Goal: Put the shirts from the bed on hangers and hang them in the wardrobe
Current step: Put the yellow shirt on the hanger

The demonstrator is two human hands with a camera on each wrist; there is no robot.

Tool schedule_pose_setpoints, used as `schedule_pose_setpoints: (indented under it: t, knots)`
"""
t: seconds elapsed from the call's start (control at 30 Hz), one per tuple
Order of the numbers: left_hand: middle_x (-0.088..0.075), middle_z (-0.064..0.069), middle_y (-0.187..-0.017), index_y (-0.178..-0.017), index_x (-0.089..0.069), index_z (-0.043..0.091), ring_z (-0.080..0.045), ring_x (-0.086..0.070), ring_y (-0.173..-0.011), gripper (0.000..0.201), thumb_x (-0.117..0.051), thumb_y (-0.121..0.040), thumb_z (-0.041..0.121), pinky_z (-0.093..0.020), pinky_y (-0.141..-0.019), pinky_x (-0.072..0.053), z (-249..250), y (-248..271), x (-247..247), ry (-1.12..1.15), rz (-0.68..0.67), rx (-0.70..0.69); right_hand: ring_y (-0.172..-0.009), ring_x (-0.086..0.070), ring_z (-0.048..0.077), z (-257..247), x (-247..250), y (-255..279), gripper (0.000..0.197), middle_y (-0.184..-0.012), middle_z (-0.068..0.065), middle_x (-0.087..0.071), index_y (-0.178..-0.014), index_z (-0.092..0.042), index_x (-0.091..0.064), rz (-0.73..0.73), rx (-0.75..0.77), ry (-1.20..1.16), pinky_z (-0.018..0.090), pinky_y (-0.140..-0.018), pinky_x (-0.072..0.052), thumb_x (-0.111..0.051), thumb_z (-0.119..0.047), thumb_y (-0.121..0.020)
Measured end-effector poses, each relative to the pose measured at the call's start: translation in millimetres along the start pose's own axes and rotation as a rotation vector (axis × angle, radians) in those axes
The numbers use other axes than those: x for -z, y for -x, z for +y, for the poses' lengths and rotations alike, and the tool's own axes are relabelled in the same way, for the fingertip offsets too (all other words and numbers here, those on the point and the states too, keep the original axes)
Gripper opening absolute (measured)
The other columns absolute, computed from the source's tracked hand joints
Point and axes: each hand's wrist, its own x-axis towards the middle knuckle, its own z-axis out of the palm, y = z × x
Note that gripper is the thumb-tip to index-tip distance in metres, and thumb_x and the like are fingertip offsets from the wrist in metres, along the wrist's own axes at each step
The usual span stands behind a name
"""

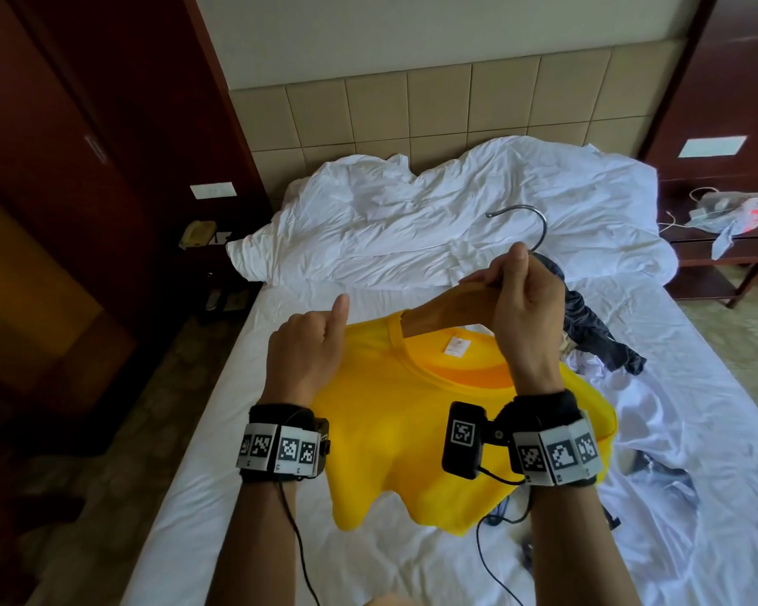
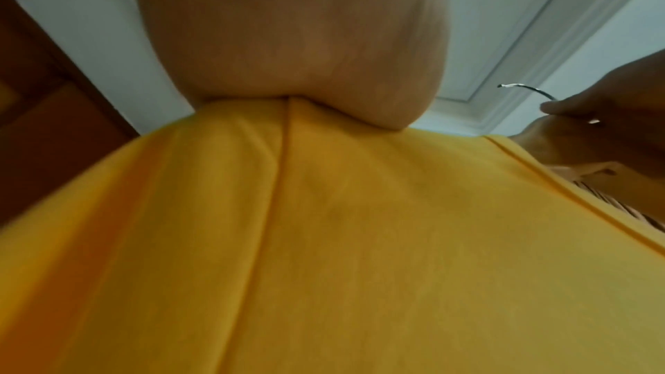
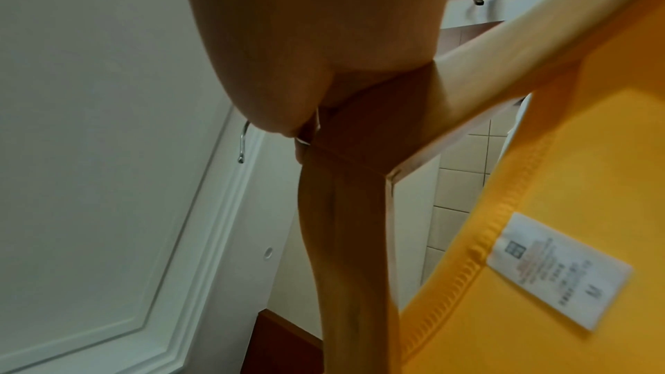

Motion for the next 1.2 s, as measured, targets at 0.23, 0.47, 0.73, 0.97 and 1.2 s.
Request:
schedule_pose_setpoints:
  t: [0.23,0.47,0.73,0.97,1.2]
  knots:
    - [-0.045,-0.003,-0.054,-0.057,-0.038,0.016,-0.016,-0.048,-0.054,0.071,-0.020,-0.102,0.068,-0.034,-0.056,-0.034,-23,2,-7,0.174,-0.044,0.090,-0.078,-0.076,0.020,2,-2,1,0.051,-0.078,0.001,-0.077,-0.079,-0.016,-0.061,-0.007,0.005,0.006,0.055,-0.075,-0.058,-0.035,-0.037,-0.116]
    - [-0.070,-0.004,-0.078,-0.087,-0.071,0.012,-0.018,-0.065,-0.077,0.079,-0.021,-0.102,0.071,-0.043,-0.074,-0.053,-22,-2,-5,0.080,-0.050,-0.024,-0.079,-0.076,0.018,0,-10,4,0.051,-0.079,0.002,-0.077,-0.082,-0.005,-0.063,-0.048,-0.004,-0.018,0.050,-0.076,-0.059,-0.036,-0.031,-0.117]
    - [-0.047,-0.001,-0.061,-0.083,-0.054,0.014,-0.023,-0.049,-0.058,0.049,-0.028,-0.109,0.047,-0.053,-0.057,-0.041,48,2,-20,0.273,-0.030,-0.319,-0.079,-0.075,0.018,-7,-28,12,0.049,-0.080,0.005,-0.076,-0.083,-0.003,-0.064,-0.159,-0.014,-0.042,0.044,-0.075,-0.057,-0.038,-0.029,-0.116]
    - [-0.033,0.005,-0.056,-0.078,-0.039,0.019,-0.029,-0.045,-0.054,0.045,-0.020,-0.110,0.044,-0.044,-0.054,-0.034,40,2,-27,0.204,0.080,-0.300,-0.092,-0.073,0.011,-10,-25,10,0.040,-0.096,-0.001,-0.077,-0.099,-0.008,-0.075,-0.354,-0.007,-0.077,0.026,-0.080,-0.054,-0.045,-0.029,-0.114]
    - [-0.036,0.007,-0.058,-0.077,-0.040,0.019,-0.012,-0.042,-0.054,0.043,-0.024,-0.110,0.041,-0.026,-0.052,-0.025,9,-3,-10,0.238,0.200,-0.198,-0.086,-0.063,-0.009,23,4,2,0.045,-0.093,-0.016,-0.068,-0.129,-0.028,-0.068,-0.744,-0.148,0.249,0.017,-0.078,-0.046,-0.070,-0.055,-0.093]
